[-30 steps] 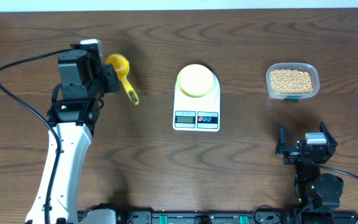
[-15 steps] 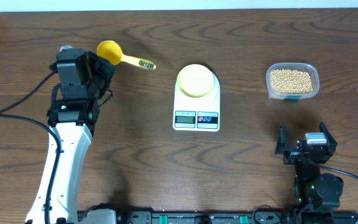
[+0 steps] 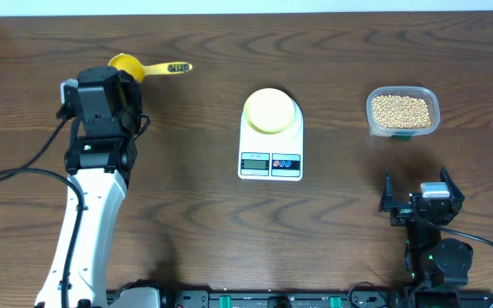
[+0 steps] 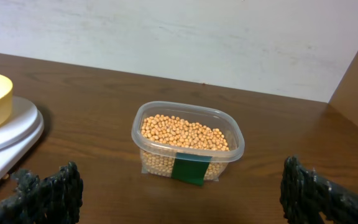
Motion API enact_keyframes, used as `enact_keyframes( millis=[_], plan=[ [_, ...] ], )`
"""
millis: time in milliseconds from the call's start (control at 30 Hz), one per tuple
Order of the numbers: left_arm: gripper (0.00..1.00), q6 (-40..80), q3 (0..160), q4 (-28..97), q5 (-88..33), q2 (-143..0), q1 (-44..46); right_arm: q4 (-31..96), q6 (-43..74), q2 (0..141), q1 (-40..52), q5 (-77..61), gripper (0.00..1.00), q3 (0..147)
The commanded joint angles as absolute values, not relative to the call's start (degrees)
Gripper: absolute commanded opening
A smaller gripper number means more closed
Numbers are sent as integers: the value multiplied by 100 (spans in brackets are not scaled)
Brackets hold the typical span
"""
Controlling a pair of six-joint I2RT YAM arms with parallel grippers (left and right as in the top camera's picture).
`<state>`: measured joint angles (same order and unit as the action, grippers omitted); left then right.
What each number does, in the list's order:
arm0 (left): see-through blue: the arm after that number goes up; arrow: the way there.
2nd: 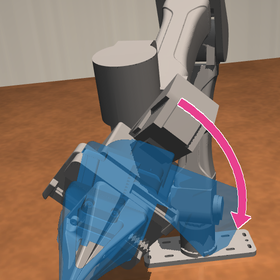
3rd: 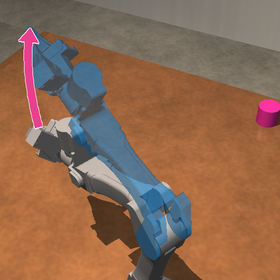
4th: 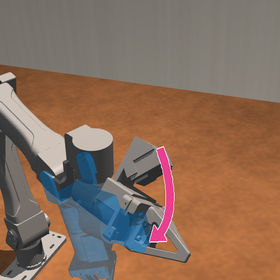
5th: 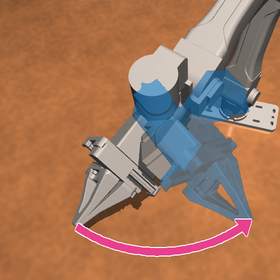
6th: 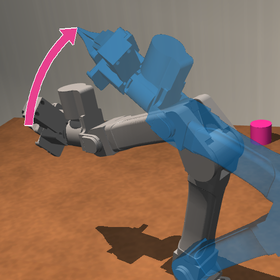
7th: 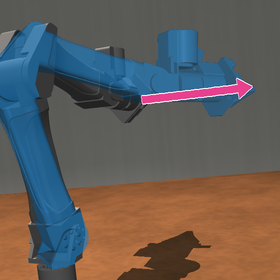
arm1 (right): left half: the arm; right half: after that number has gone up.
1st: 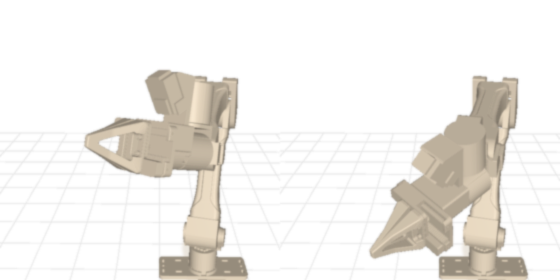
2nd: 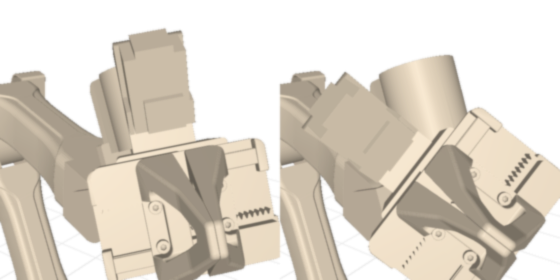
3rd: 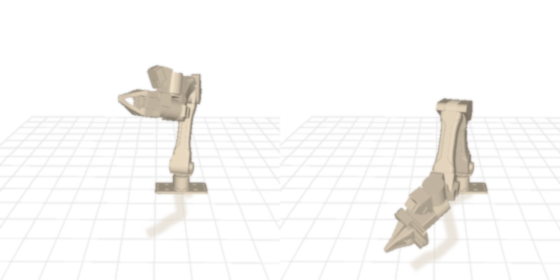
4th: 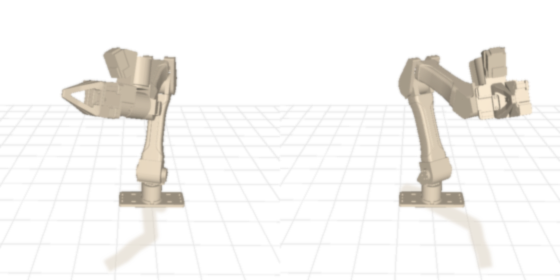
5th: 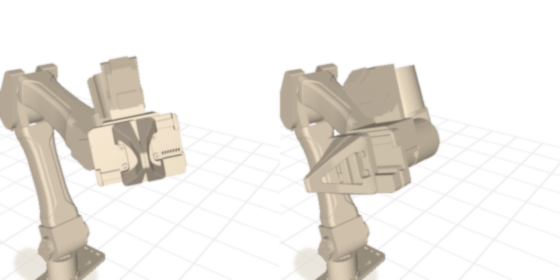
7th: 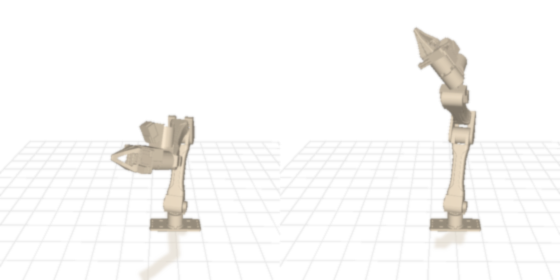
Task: Scoop item into bowl and weigh 50g on scale
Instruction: 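Lift the yellow scoop with the left gripper and raise it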
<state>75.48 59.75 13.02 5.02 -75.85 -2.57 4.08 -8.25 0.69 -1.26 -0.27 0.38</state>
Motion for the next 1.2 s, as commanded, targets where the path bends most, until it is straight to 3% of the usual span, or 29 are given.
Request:
enact_keyframes(
  millis=[0,167,1067,1167],
  plan=[
    [8,8639,6088,1273,790,-7566,-283,436,-908,30,-67,-36,99,32],
    [8,8643,6088,1444,1592,-7566,-283,436,-908,30,-67,-36,99,32],
    [8,8632,6088,1553,1570,-7566,-276,427,-937,30,-67,-5,99,32],
    [8,8632,6088,1553,1573,-7566,-276,-91,-1037,30,-71,340,99,32]
  ],
)
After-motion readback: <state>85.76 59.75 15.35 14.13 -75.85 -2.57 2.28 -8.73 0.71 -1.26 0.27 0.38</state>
